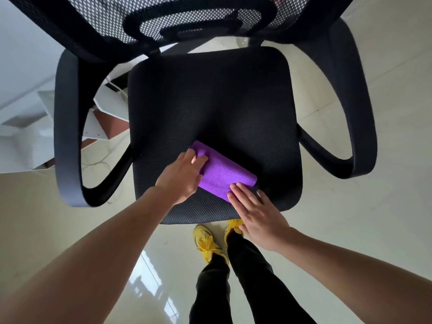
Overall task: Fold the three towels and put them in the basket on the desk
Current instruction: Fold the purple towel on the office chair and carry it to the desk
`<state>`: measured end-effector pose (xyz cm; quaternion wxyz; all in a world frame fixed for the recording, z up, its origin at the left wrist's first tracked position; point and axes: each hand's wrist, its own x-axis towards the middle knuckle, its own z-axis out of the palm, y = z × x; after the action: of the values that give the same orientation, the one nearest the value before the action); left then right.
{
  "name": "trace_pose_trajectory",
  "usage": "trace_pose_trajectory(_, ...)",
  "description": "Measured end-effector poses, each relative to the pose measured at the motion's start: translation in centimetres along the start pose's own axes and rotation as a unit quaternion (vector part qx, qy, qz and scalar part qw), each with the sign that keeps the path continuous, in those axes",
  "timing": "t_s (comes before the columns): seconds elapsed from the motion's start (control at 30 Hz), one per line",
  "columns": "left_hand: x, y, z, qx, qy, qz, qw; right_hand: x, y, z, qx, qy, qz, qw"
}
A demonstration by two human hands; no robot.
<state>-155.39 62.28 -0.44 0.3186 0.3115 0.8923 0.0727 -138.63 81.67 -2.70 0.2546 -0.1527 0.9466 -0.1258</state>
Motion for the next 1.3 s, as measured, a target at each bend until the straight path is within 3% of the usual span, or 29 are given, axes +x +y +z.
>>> trace_pose_trajectory(0.1,0.9,0.1,-2.0,0.100,0.011,0.016,0.995,1.2,0.7,-2.4,0.070,0.114,-0.006,0.991)
trace_pose_trajectory(0.17,1.7,-0.3,-2.6,0.142,-0.012,0.021,0.990,2.7,1.3,-4.0,0.075,0.184,0.049,0.979)
trace_pose_trajectory(0.3,2.9,-0.5,-1.9,0.164,-0.072,0.014,0.984,4.8,1.5,-4.4,0.085,0.097,0.171,0.977)
trace_pose_trajectory(0.37,2.7,-0.4,-1.0,0.153,-0.054,0.016,0.987,5.2,0.9,-3.6,0.110,0.058,0.188,0.974)
trace_pose_trajectory(0.6,-1.4,0.3,0.5,0.137,0.018,0.038,0.990,3.5,-1.2,-3.0,0.116,0.032,0.212,0.970)
trace_pose_trajectory(0.9,-12.7,5.6,-2.0,0.087,-0.001,0.142,0.986,-9.4,-7.3,-6.9,0.038,0.126,0.209,0.969)
trace_pose_trajectory(1.17,-17.7,15.9,-8.0,0.185,0.031,0.230,0.955,-21.8,-9.0,-12.6,0.021,0.195,0.287,0.938)
trace_pose_trajectory(1.3,-17.5,24.8,-13.0,0.226,0.069,0.289,0.928,-29.4,-6.7,-16.8,-0.009,0.265,0.339,0.902)
